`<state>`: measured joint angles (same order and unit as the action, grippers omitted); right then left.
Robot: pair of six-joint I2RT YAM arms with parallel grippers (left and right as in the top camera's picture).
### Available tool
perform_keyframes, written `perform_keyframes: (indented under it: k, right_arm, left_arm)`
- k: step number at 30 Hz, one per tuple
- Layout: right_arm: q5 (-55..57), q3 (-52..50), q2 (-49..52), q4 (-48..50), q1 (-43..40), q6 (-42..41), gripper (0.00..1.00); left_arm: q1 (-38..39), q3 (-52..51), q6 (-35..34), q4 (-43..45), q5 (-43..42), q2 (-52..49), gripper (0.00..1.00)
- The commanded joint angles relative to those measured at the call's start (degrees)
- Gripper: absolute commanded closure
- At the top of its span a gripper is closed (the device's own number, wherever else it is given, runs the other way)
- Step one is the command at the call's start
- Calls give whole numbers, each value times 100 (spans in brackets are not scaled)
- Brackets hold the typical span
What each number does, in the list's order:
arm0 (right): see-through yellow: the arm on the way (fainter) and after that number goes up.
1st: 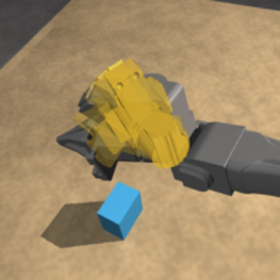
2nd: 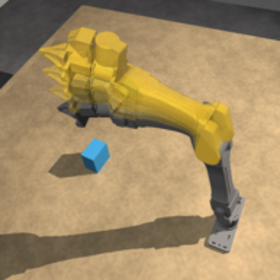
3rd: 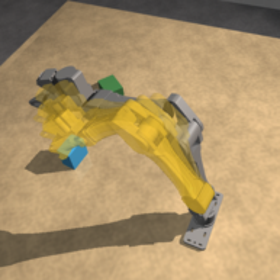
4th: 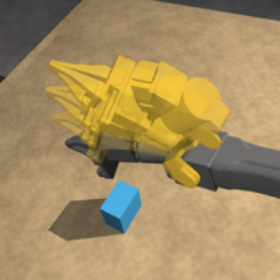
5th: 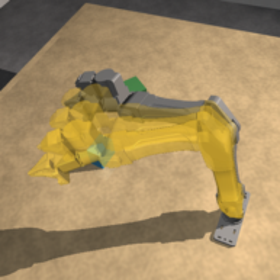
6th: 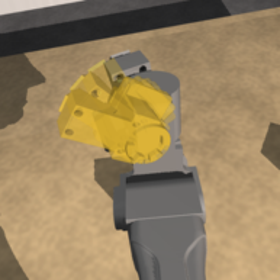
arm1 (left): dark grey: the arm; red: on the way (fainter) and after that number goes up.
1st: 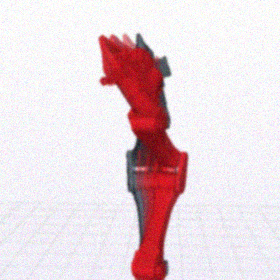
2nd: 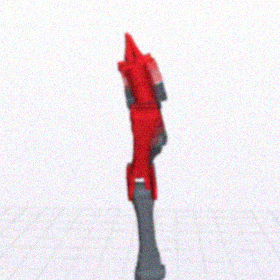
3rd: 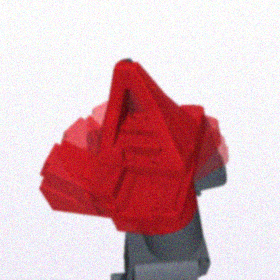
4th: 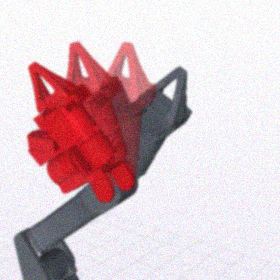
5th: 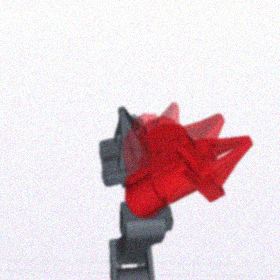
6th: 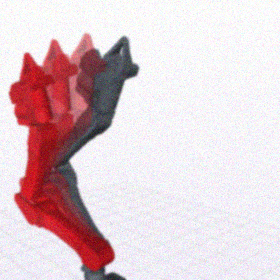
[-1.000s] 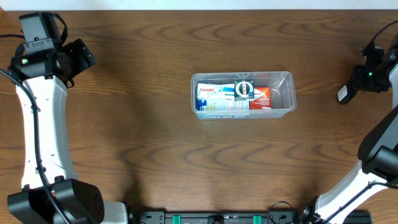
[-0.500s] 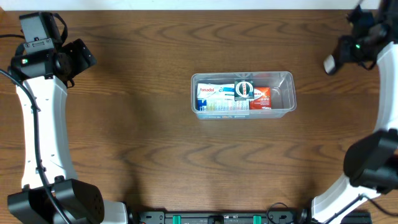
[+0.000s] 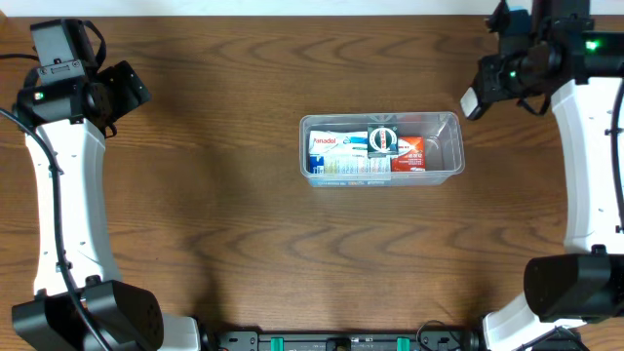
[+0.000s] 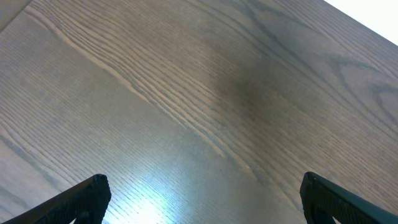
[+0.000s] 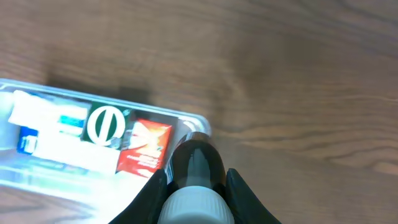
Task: Pack container
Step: 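Carry the bottle over the container's right end and lower it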
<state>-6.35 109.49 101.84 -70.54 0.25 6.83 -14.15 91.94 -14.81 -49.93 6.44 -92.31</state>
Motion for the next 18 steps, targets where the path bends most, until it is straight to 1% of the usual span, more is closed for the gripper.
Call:
perform_keyframes:
  k: [1,7,18]
  right_arm:
    - [31,57,-74,-2,225,-269,86]
    - [31,-184,-63,11,501,-409,86]
    - [122,-1215,-59,774,658,-501,86]
  left_arm:
    - [-17,22,33,-15,90,-7,2]
    - [-17,22,33,-15,90,-7,2]
    - [-17,22,33,-15,90,-7,2]
